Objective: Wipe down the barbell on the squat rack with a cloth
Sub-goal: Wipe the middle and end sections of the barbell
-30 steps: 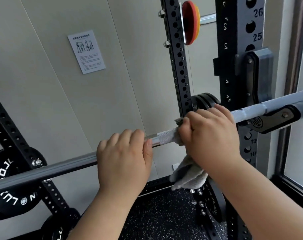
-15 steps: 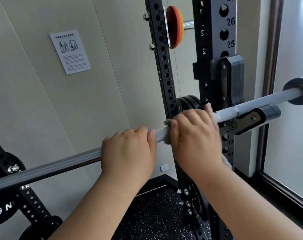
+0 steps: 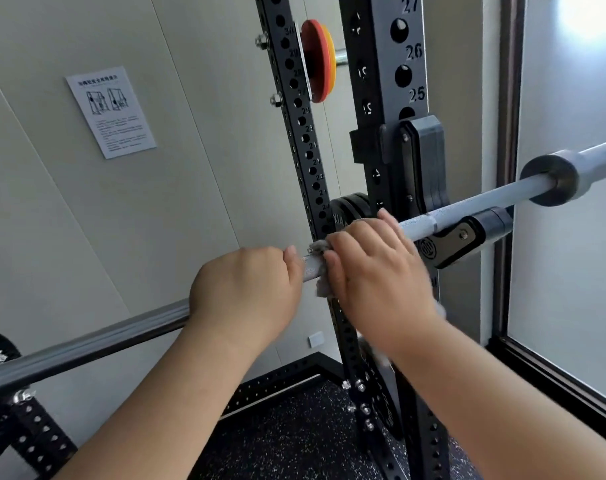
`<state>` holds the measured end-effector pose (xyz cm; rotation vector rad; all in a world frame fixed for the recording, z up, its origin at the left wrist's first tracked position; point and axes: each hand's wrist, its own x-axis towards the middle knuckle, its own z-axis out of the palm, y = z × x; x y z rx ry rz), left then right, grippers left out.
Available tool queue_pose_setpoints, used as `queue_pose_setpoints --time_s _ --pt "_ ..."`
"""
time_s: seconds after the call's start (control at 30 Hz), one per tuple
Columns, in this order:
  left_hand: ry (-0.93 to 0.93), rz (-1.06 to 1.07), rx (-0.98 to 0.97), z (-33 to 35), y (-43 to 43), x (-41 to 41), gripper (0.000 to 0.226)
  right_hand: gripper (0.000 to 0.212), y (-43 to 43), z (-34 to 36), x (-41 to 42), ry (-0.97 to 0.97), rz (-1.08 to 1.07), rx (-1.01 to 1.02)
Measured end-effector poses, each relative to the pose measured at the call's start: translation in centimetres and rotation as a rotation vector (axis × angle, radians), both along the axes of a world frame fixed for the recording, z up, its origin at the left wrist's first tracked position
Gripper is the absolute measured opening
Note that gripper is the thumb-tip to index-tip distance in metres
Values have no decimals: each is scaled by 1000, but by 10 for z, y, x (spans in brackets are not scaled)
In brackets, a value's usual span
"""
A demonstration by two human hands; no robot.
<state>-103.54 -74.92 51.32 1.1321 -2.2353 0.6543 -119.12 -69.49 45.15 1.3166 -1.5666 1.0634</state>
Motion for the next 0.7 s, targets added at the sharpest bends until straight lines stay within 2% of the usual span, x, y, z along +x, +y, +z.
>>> queue_pose_setpoints --time_s 0.1,0.2,0.33,0.4,0.53,0.7 --pt "35 22 -111 -10 3 2 55 41 7 6 -25 -151 -87 -24" --pt "92 58 -164 -14 0 0 50 38 1 7 -4 -289 -116 -73" --pt "99 -3 -201 -19 -4 0 51 34 -2 0 20 -90 5 -21" --pt "100 -29 -218 -22 -7 2 53 37 1 5 7 -42 -31 19" --pt "110 -43 -228 -22 -5 3 52 42 5 10 -6 -168 -118 18" --pt "138 -40 -227 -21 -4 -1 52 38 4 -2 13 -210 -40 23"
